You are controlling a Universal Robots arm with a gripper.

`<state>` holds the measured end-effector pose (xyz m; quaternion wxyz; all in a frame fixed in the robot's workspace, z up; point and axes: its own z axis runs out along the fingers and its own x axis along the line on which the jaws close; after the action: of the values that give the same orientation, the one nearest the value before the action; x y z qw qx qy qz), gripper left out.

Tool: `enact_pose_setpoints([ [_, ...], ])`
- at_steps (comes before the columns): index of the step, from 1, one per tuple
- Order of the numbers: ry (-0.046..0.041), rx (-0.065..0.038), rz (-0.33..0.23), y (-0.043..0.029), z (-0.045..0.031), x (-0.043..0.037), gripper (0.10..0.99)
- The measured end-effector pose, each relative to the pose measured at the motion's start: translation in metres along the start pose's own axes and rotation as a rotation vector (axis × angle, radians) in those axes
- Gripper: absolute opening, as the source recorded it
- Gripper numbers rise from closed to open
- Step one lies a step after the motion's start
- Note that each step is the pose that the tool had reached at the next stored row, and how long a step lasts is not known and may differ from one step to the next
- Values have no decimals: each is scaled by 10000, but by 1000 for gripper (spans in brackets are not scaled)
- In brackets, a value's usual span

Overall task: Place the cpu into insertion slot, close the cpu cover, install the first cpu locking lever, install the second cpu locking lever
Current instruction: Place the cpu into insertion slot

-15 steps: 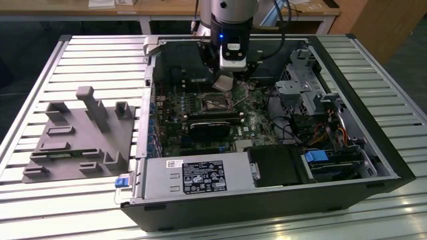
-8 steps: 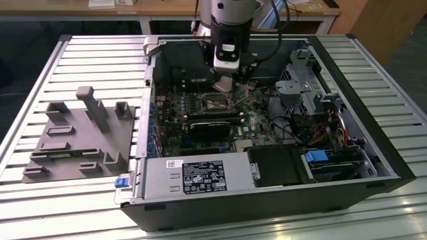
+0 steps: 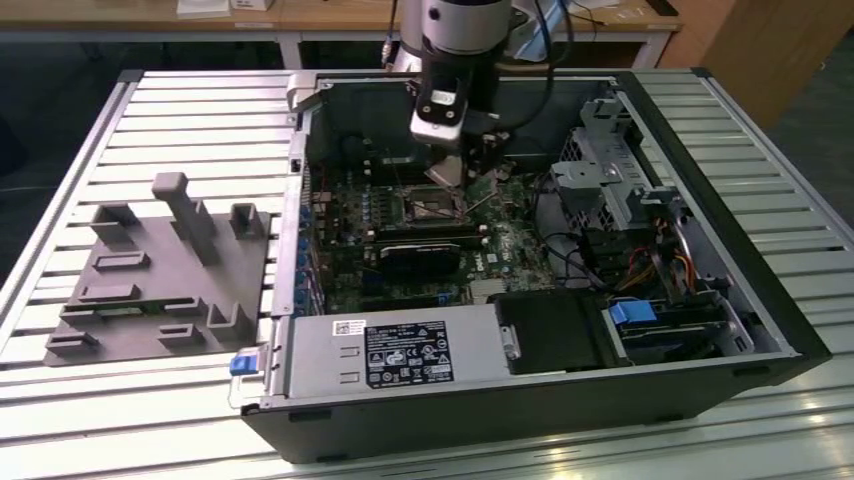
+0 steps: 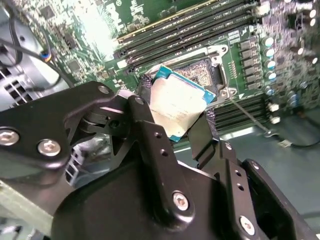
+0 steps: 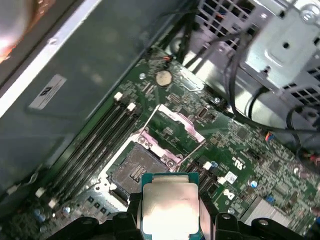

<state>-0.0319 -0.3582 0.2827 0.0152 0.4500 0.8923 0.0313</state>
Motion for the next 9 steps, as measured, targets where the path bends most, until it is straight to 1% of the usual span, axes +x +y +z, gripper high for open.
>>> enact_pose_setpoints([
  [9, -114, -2, 1631, -3, 44, 0, 537],
])
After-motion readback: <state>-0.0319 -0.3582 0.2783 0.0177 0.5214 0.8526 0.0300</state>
